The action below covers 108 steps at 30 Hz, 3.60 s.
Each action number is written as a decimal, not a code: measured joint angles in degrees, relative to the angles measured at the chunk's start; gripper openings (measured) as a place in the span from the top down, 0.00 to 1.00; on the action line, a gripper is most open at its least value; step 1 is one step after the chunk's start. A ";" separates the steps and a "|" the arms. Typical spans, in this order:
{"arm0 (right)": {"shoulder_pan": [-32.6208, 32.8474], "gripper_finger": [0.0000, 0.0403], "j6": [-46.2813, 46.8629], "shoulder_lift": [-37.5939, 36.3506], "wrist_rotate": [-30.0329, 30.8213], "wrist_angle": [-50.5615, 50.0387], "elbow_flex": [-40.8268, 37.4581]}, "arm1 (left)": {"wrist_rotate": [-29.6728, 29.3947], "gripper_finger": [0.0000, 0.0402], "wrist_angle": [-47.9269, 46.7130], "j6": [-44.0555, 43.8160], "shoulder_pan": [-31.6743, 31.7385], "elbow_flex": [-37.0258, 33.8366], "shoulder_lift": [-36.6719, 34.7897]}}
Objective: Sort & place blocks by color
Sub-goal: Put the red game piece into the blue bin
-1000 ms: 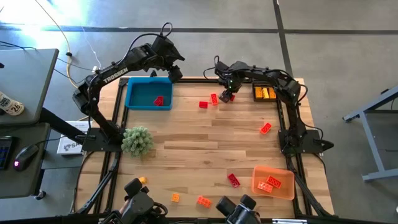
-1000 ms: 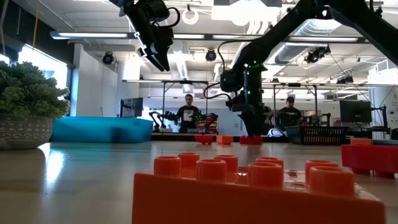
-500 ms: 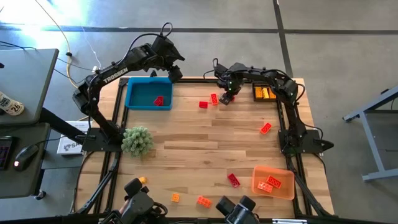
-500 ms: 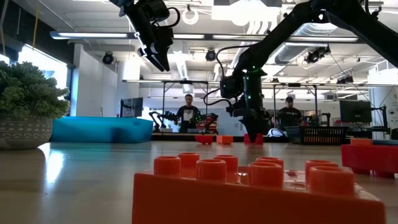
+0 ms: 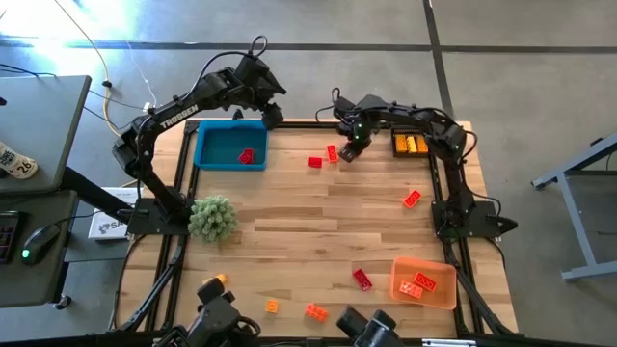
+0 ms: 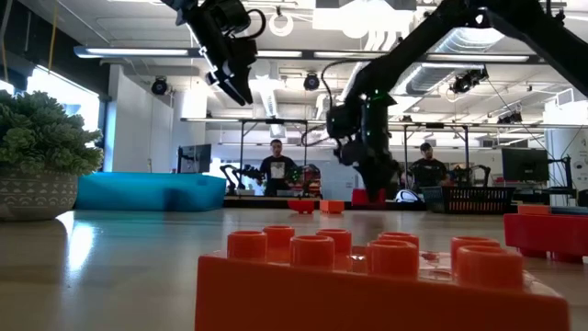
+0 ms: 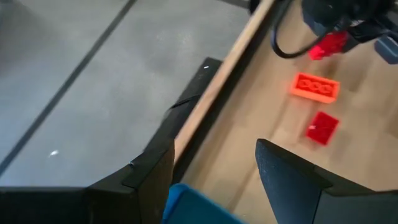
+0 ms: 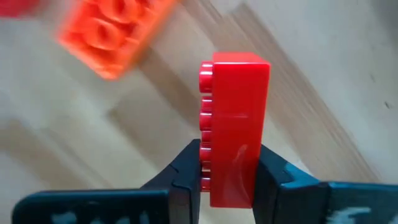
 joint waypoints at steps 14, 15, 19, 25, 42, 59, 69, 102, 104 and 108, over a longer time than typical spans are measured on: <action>4.74 0.82 6.71 -16.79 -2.89 4.95 0.02 | 18.82 0.47 -0.02 -1.62 0.00 0.00 0.00; 5.33 0.82 6.69 -17.85 -2.92 5.63 0.02 | 20.94 0.47 -0.04 -2.02 -0.02 -0.02 0.00; 7.96 0.82 6.73 -20.94 -3.09 7.66 0.02 | 29.15 0.47 -0.05 -2.68 -0.02 -0.01 0.00; 13.00 0.82 6.71 -23.25 -3.19 11.05 0.02 | 37.16 0.47 -0.06 -2.45 -1.02 -0.01 0.00; 20.90 0.82 13.24 -23.38 -6.98 22.18 0.04 | 37.36 0.47 -0.08 0.14 -8.64 -0.02 0.00; 22.90 0.82 16.82 -23.38 -6.31 27.22 0.04 | 36.02 0.51 -0.04 2.57 -13.20 -0.02 0.00; 23.01 0.82 14.56 -23.36 -6.52 27.05 0.04 | 36.86 0.82 -0.12 5.09 -13.07 -0.02 0.02; 9.84 0.56 9.63 -21.55 6.84 31.97 0.11 | -2.14 0.82 -24.04 5.21 -4.13 -0.07 0.04; 8.67 0.56 10.59 -20.61 5.62 31.87 0.11 | -2.16 0.82 -25.19 4.55 -3.01 -0.69 0.02; 7.32 0.56 16.14 -18.51 1.12 31.28 0.11 | -2.11 0.82 -25.32 3.03 -0.56 -4.43 0.02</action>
